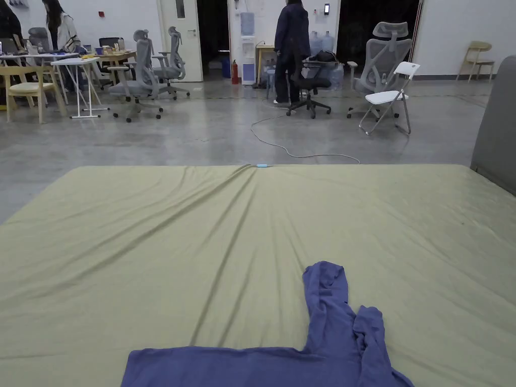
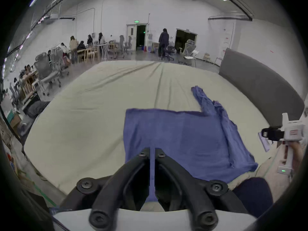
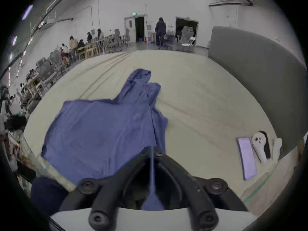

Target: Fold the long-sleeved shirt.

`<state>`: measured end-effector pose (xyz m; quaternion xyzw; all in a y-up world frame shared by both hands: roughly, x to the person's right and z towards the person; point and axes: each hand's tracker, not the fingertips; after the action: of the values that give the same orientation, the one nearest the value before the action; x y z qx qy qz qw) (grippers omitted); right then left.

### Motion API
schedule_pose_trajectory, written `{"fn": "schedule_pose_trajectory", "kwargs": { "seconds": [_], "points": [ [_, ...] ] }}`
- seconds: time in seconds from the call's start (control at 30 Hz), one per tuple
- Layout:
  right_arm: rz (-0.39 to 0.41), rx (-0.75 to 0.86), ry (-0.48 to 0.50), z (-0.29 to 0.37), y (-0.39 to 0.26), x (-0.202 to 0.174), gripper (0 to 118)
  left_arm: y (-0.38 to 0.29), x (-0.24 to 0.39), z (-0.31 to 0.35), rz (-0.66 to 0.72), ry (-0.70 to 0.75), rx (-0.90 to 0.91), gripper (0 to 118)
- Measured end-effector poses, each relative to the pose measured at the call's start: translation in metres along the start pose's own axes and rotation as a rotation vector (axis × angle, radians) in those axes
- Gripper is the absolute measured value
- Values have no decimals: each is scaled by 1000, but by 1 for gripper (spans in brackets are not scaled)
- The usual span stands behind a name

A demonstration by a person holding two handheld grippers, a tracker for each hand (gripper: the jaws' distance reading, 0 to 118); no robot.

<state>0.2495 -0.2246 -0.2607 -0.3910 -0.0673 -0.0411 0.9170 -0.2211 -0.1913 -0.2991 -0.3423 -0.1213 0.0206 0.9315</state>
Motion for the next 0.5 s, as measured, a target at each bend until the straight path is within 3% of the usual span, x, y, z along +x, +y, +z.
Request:
{"fn": "schedule_pose_trajectory", "kwargs": {
  "seconds": [0.03, 0.07, 0.13, 0.27, 0.33, 0.5],
  "points": [
    [-33, 4, 19, -14, 16, -2, 104, 5, 0, -4, 14, 6, 6, 4],
    [-34, 2, 1, -31, 34, -5, 118, 10, 0, -8, 16, 9, 9, 4],
    [-46, 99, -36, -78, 85, -10, 118, 23, -2, -16, 14, 20, 28, 4],
    [-35, 131, 22, -178, 187, -30, 118, 43, -9, -34, 11, 33, 69, 4],
    [-56, 59, 77, -241, 237, -46, 118, 52, -13, -47, 28, 37, 83, 4],
    [-112, -160, 74, -383, 297, -69, 118, 64, -21, -78, 17, 70, 119, 4]
  ]
}}
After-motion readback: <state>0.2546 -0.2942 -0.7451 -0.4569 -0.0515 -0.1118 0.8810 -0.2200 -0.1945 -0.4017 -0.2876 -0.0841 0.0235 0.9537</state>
